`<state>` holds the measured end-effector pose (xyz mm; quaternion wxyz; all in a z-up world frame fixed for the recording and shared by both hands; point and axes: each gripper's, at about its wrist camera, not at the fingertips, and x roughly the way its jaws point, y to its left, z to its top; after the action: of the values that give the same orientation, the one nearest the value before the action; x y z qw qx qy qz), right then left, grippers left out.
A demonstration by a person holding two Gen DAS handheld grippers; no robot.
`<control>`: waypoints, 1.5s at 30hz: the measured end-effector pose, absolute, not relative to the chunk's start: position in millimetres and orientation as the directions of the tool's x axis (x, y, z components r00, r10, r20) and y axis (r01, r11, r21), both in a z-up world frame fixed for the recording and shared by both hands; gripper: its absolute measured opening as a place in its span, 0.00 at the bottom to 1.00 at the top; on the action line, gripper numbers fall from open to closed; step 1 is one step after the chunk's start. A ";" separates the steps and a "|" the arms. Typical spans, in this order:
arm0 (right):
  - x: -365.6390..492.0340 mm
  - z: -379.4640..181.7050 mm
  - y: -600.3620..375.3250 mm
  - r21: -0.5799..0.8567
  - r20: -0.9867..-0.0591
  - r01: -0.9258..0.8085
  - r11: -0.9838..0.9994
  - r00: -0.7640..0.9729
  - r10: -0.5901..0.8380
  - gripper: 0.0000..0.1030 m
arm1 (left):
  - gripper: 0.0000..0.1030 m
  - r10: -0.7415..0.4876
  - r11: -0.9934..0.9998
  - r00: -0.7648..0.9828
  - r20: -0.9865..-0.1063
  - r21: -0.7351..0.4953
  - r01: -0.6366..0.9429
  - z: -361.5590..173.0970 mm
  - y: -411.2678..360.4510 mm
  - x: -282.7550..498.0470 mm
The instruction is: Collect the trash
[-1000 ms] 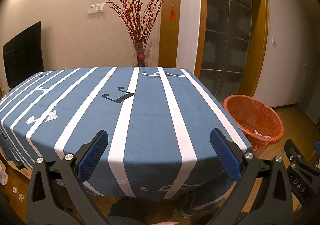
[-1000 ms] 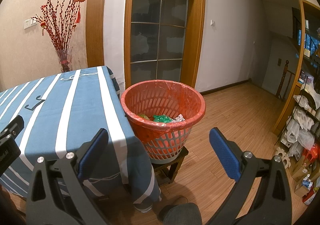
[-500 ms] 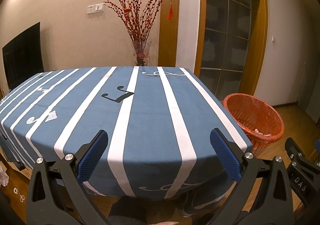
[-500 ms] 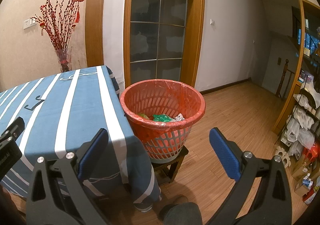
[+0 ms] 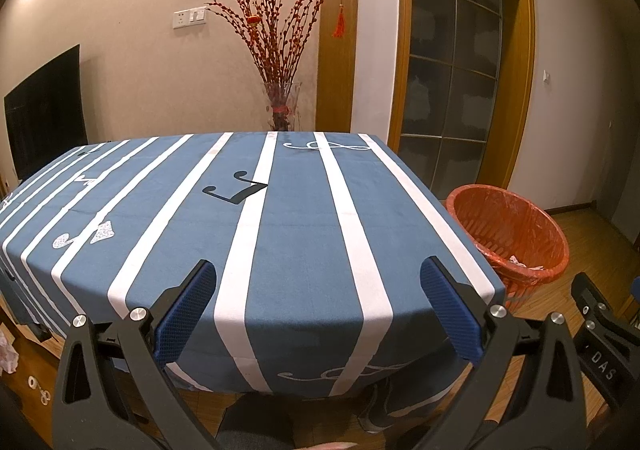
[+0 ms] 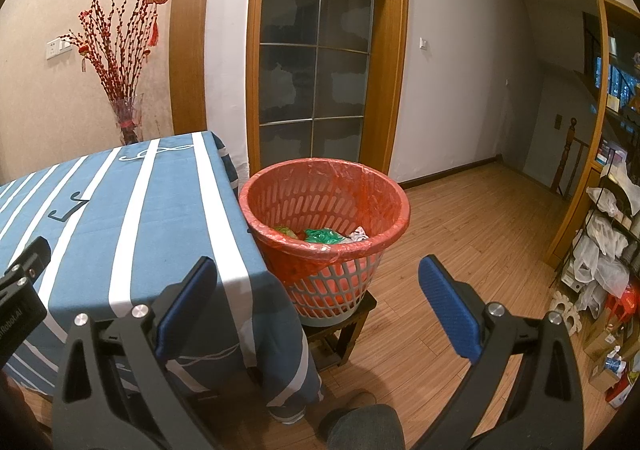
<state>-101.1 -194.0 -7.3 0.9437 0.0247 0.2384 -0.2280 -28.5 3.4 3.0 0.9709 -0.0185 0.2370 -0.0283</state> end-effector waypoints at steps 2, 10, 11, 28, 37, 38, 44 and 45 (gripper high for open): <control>-101.1 -7.3 -194.2 -0.062 -0.461 0.442 0.895 0.782 -0.418 0.96 | 0.97 -0.063 0.998 0.886 -0.459 -0.049 0.046 2.8 3.5 -28.5; -100.7 -7.3 -194.8 -0.062 -0.462 0.442 0.895 0.782 -0.418 0.96 | 0.97 -0.065 0.998 0.885 -0.462 -0.047 0.048 1.2 3.4 -28.2; -100.7 -7.3 -194.7 -0.062 -0.462 0.442 0.895 0.782 -0.418 0.96 | 0.97 -0.066 0.998 0.884 -0.462 -0.047 0.049 0.2 3.8 -28.3; -101.9 -8.4 -193.4 -0.061 -0.465 0.443 0.894 0.780 -0.419 0.96 | 0.97 -0.068 0.998 0.880 -0.469 -0.041 0.055 -2.6 6.2 -27.0; -102.3 -9.2 -193.2 -0.060 -0.465 0.444 0.894 0.780 -0.419 0.96 | 0.97 -0.069 0.998 0.880 -0.471 -0.041 0.056 -2.7 6.2 -26.9; -102.2 -9.1 -193.2 -0.060 -0.465 0.444 0.894 0.780 -0.419 0.96 | 0.97 -0.069 0.998 0.880 -0.470 -0.041 0.056 -2.5 5.8 -26.7; -102.0 -8.9 -193.2 -0.060 -0.466 0.445 0.894 0.779 -0.419 0.96 | 0.97 -0.072 0.997 0.877 -0.475 -0.042 0.060 -4.7 6.8 -26.8; -102.1 -8.9 -193.2 -0.060 -0.466 0.444 0.894 0.779 -0.419 0.96 | 0.97 -0.073 0.997 0.876 -0.476 -0.042 0.060 -5.4 7.0 -26.8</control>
<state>-102.1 -193.2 -8.9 0.9429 0.0265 0.2406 -0.2289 -26.8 7.0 -5.4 0.9685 -0.0127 0.2462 -0.0343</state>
